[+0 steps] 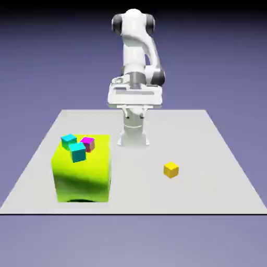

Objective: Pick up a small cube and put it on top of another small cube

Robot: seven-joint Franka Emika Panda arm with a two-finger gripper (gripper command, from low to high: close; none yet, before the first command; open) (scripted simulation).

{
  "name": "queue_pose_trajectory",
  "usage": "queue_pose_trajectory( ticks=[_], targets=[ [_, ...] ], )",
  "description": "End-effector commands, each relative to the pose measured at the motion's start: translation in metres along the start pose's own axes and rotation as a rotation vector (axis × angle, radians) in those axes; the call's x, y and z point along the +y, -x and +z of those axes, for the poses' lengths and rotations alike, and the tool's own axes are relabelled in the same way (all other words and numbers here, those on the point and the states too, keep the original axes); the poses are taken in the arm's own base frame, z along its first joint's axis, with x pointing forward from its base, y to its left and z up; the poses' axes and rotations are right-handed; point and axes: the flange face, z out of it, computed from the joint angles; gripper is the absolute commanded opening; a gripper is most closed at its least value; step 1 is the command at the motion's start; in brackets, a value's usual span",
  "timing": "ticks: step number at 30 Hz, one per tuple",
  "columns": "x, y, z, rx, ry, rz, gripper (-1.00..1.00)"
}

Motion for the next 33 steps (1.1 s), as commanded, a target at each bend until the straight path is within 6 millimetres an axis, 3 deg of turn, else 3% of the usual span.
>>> queue_pose_trajectory(
  ticks=[1,17,33],
  targets=[
    [-0.001,0.006,0.005,-0.022,0.002,-0.042,0.0],
    [-0.006,0.107,0.072,-0.371,-0.043,-0.737,0.0],
    [0.01,0.219,0.11,-0.7,-0.232,-1.437,0.0]
  ],
)
